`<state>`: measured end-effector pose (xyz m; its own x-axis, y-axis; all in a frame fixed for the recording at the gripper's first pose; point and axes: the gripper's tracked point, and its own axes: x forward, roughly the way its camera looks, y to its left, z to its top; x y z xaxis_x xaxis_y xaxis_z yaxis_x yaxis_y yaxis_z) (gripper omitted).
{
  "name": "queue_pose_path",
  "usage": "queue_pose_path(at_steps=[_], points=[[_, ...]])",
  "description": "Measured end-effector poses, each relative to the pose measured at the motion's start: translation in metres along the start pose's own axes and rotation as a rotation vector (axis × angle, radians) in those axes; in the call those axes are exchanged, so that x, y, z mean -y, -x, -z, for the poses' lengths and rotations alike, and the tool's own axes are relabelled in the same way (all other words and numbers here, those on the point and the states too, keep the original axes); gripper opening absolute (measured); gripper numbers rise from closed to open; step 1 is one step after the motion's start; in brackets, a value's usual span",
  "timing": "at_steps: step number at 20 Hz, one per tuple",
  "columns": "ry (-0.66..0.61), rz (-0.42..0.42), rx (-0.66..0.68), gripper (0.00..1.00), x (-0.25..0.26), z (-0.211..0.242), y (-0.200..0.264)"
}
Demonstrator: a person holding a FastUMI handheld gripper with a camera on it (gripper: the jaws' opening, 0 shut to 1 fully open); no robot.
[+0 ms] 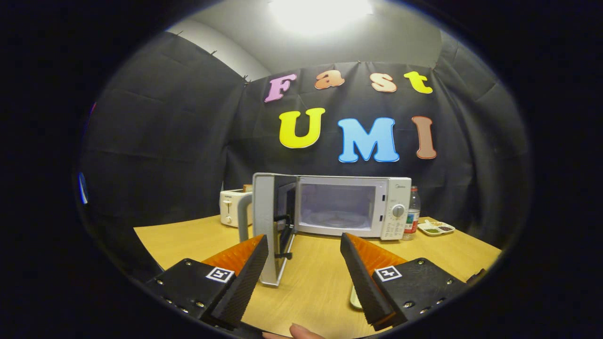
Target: Open the microwave, put the food inside, and close the microwave door.
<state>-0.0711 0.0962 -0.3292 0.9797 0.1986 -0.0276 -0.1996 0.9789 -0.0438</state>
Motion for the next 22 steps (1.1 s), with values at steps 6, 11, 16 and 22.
queue_pose_path(at_steps=[6,11,16,22], points=[[0.031,0.127,-0.116,0.95,0.085,0.051,0.007],[-0.009,0.169,-0.231,0.95,0.124,0.093,0.004],[-0.118,0.173,-0.34,0.95,0.139,0.128,-0.002],[-0.076,0.174,-0.411,0.95,0.136,0.146,-0.008]])
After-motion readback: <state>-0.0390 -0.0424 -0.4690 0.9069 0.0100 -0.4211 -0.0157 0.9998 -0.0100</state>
